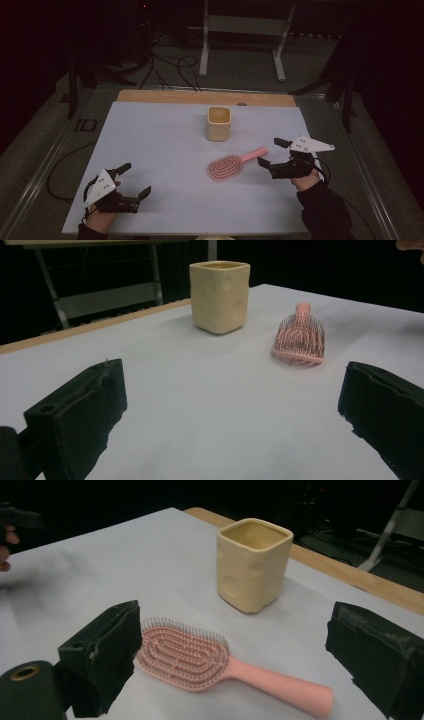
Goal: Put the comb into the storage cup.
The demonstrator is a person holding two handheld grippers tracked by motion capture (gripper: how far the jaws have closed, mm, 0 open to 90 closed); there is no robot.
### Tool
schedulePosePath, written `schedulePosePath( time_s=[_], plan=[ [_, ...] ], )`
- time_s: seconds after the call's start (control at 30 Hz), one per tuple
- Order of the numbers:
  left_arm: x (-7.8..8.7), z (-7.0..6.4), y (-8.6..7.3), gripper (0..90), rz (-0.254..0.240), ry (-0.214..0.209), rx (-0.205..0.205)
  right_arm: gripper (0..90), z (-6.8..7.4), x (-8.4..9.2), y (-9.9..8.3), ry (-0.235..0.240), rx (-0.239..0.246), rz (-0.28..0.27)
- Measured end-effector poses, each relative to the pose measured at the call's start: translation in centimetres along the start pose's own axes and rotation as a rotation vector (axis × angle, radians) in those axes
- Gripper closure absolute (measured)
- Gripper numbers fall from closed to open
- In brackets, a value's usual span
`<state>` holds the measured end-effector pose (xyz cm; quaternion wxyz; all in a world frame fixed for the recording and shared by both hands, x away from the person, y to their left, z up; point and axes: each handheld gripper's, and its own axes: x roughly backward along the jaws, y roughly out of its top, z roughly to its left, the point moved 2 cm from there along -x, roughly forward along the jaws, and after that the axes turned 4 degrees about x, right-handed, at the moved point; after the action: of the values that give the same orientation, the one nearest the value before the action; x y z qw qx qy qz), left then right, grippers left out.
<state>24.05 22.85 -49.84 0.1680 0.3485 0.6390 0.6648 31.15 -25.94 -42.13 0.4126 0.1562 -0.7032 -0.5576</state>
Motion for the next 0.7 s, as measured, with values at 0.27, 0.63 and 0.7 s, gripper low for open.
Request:
schedulePosePath(
  time_s=[0.27, 0.63, 0.7],
  plan=[
    [0.0, 0.1, 0.0, 0.1, 0.000, -0.002, 0.001, 7.6, -1.4, -1.6, 0.1, 0.004, -0.009, 0.031],
    [0.0, 0.1, 0.0, 0.1, -0.001, -0.003, 0.000, 8.5, -2.7, -3.7, -0.1, 0.017, -0.032, 0.059],
    [0.0, 0.1, 0.0, 0.1, 0.001, -0.003, 0.001, 8.5, -3.1, -4.2, -0.1, 0.013, -0.047, 0.064]
  ],
)
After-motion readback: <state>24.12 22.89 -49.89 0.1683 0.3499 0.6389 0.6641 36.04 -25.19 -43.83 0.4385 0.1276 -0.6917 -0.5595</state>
